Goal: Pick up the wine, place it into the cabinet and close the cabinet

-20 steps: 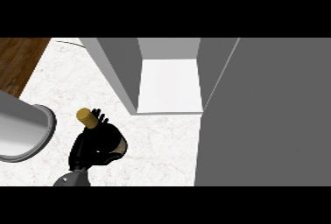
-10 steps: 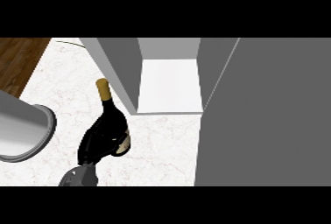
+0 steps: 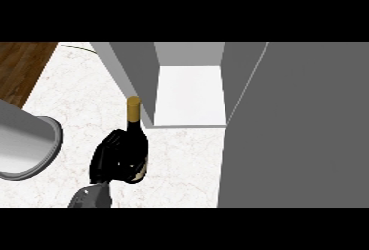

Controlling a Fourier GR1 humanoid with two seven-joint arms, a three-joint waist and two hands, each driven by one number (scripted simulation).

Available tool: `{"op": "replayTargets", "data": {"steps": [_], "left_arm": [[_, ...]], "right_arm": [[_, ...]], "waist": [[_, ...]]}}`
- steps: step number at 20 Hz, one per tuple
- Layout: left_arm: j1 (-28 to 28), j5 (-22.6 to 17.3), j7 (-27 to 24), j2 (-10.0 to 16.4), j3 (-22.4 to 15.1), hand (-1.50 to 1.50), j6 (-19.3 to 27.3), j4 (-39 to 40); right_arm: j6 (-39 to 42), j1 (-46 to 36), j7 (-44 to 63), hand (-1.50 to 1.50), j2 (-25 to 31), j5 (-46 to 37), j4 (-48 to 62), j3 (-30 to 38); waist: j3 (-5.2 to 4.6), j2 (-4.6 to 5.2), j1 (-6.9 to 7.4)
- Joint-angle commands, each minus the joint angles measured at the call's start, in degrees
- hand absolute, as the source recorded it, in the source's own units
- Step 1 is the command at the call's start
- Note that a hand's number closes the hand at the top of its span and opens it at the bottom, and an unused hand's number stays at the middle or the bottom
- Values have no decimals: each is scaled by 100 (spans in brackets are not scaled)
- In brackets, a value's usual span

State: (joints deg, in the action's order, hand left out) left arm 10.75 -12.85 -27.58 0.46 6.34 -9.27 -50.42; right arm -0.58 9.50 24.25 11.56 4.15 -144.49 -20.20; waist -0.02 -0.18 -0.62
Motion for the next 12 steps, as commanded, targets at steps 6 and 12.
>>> {"op": "replayTargets", "data": {"steps": [6,12], "left_arm": [[-1020,-431,-923,321,432,150,-379,-858],[-1349,-551,-723,-15,25,150,-519,-1856]], "right_arm": [[55,446,329,-150,134,324,-1185,53],[-33,260,461,-150,55,352,-1179,124]], "waist": [[5,-15,27],[5,-9,31]]}}
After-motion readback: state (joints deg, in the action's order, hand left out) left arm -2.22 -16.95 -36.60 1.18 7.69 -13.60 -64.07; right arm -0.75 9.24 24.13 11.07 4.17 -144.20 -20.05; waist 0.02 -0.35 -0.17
